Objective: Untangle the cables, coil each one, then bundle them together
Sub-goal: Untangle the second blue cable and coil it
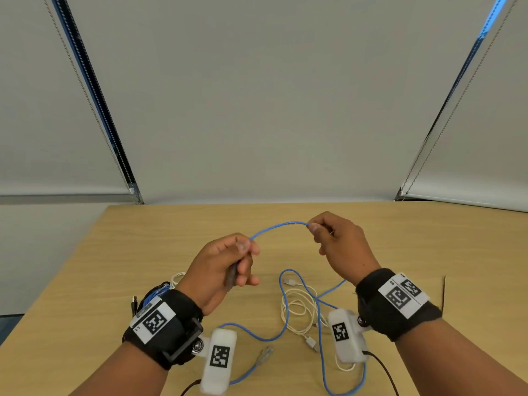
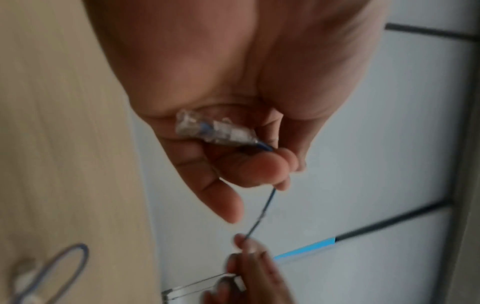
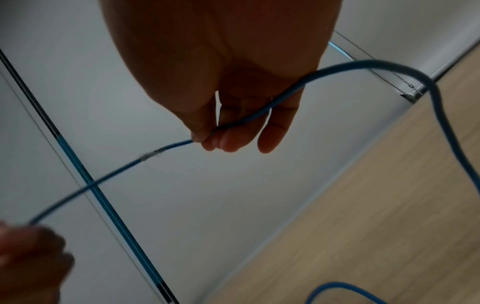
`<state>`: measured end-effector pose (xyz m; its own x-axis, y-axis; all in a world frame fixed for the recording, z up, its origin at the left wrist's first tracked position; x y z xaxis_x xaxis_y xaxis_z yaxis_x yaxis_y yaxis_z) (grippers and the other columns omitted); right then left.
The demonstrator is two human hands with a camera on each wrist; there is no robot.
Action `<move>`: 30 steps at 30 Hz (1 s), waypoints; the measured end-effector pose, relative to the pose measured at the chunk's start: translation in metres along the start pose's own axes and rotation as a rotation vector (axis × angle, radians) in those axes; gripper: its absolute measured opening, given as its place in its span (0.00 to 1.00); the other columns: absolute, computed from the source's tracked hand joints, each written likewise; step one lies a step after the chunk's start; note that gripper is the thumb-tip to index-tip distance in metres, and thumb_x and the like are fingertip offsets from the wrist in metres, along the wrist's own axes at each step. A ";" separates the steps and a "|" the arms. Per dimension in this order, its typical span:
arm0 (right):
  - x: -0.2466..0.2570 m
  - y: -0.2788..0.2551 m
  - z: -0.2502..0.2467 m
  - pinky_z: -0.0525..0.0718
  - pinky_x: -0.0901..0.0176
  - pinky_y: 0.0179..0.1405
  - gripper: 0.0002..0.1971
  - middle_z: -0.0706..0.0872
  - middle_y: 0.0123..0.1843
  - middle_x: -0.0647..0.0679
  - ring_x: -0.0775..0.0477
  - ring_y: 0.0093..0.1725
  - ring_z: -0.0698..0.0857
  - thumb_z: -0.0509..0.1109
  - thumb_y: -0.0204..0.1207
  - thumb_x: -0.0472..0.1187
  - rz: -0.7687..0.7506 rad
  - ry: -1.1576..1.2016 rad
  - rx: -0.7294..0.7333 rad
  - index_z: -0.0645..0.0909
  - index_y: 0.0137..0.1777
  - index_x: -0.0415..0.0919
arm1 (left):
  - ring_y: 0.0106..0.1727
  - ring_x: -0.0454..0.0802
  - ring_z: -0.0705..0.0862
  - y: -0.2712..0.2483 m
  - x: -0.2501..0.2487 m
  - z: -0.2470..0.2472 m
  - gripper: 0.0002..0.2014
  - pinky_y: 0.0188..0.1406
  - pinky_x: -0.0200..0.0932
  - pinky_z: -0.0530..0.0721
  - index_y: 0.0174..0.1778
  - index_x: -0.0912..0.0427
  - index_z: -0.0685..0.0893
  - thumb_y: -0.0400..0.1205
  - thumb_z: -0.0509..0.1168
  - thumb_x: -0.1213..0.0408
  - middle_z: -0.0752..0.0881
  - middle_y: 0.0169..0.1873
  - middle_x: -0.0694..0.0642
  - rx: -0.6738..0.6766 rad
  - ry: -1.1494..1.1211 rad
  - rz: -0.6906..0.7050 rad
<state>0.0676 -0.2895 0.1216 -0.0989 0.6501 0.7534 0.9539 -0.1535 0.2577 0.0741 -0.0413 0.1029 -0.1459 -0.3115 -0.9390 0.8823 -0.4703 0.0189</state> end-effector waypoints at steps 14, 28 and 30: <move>0.022 -0.062 0.066 0.75 0.53 0.45 0.14 0.80 0.36 0.57 0.45 0.46 0.82 0.60 0.88 0.53 -0.259 -0.261 0.526 0.78 0.68 0.51 | 0.68 0.59 0.86 0.022 -0.023 0.005 0.13 0.66 0.65 0.83 0.63 0.64 0.80 0.91 0.56 0.61 0.87 0.67 0.65 -0.371 -0.355 0.230; 0.065 -0.022 0.008 0.84 0.47 0.52 0.02 0.86 0.52 0.54 0.51 0.48 0.85 0.72 0.82 0.44 -0.307 -0.063 0.209 0.85 0.48 0.47 | 0.31 0.60 0.85 0.007 -0.001 0.031 0.19 0.49 0.57 0.84 0.41 0.68 0.84 0.85 0.57 0.56 0.79 0.23 0.61 -0.022 0.244 0.011; 0.059 -0.021 0.010 0.86 0.50 0.52 0.02 0.90 0.52 0.55 0.54 0.47 0.88 0.70 0.84 0.41 -0.259 0.118 0.266 0.83 0.49 0.47 | 0.25 0.56 0.78 0.005 -0.006 0.032 0.18 0.54 0.64 0.85 0.40 0.68 0.83 0.85 0.58 0.57 0.73 0.21 0.57 0.024 0.202 0.005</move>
<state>0.0441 -0.2400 0.1547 -0.3634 0.5498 0.7521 0.9316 0.2129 0.2945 0.0652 -0.0685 0.1199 -0.0466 -0.1428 -0.9887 0.8716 -0.4893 0.0296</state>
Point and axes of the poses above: each hand's wrist, its own y-axis towards the middle knuckle, its own z-axis out of the palm, x = y × z, the point moved 2 cm from there along y, towards the middle knuckle
